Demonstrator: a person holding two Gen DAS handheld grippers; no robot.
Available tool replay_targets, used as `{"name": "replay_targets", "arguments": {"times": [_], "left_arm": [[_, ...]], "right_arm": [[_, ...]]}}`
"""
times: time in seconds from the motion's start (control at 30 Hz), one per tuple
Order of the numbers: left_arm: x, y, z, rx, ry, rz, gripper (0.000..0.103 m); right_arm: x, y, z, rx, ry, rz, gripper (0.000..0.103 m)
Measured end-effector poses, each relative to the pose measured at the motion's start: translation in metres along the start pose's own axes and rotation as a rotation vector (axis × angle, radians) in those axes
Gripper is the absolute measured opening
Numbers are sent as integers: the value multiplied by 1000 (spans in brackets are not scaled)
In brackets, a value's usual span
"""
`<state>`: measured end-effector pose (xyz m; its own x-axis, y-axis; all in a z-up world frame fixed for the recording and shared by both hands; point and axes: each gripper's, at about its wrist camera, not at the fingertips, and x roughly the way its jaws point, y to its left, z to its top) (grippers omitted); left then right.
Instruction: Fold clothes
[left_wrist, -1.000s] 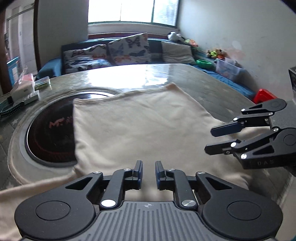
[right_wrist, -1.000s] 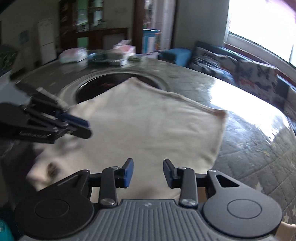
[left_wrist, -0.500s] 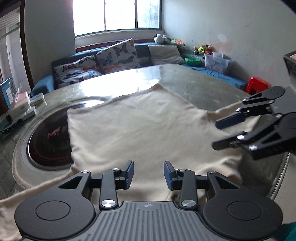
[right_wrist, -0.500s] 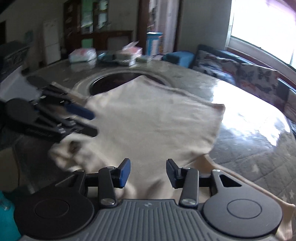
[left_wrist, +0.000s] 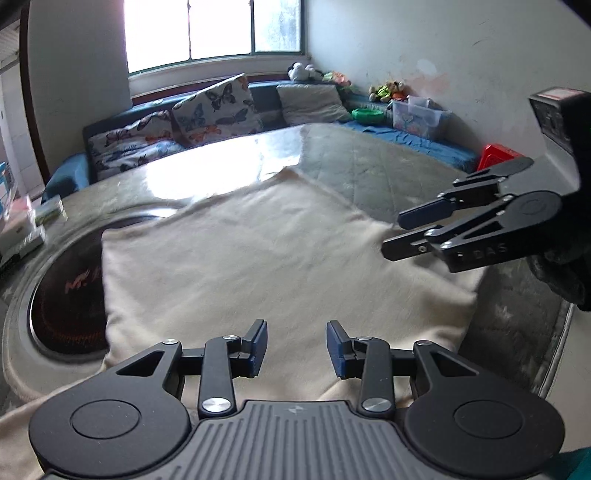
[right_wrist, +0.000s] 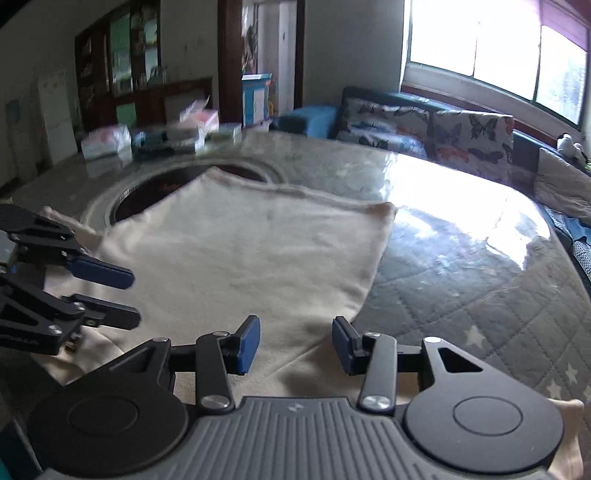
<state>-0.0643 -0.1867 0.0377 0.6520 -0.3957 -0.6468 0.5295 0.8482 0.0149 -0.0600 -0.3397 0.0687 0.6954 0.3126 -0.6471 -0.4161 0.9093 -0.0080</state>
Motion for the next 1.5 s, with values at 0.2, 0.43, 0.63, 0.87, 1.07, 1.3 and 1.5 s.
{"name": "replay_targets", "arguments": {"times": [0.2,0.43,0.63,0.87,1.07,1.3,1.5], "left_arm": [[11,-29,10,54,-10,-59,38],[25,-57,8,108,12,-118,38],[27,-63,6,117,26,-136,38],[27,-63,5,123,33,-137,38],[28,-66,4,153,31,-135,39],[28,-69,3,177,26,-132,40],[28,-68,5,186,29,-133,41]], "right_arm": [[-34,-38,-22,104,-14,-177,44],[-66,-90,-69,282,13,-426,43],[-82,-129,-100,447,12,-523,42],[-72,-129,-99,491,-7,-515,21],[-71,-126,-84,416,-35,-580,7],[-56,-132,-72,362,-20,-643,7],[-53,-133,-81,396,1,-647,14]]}}
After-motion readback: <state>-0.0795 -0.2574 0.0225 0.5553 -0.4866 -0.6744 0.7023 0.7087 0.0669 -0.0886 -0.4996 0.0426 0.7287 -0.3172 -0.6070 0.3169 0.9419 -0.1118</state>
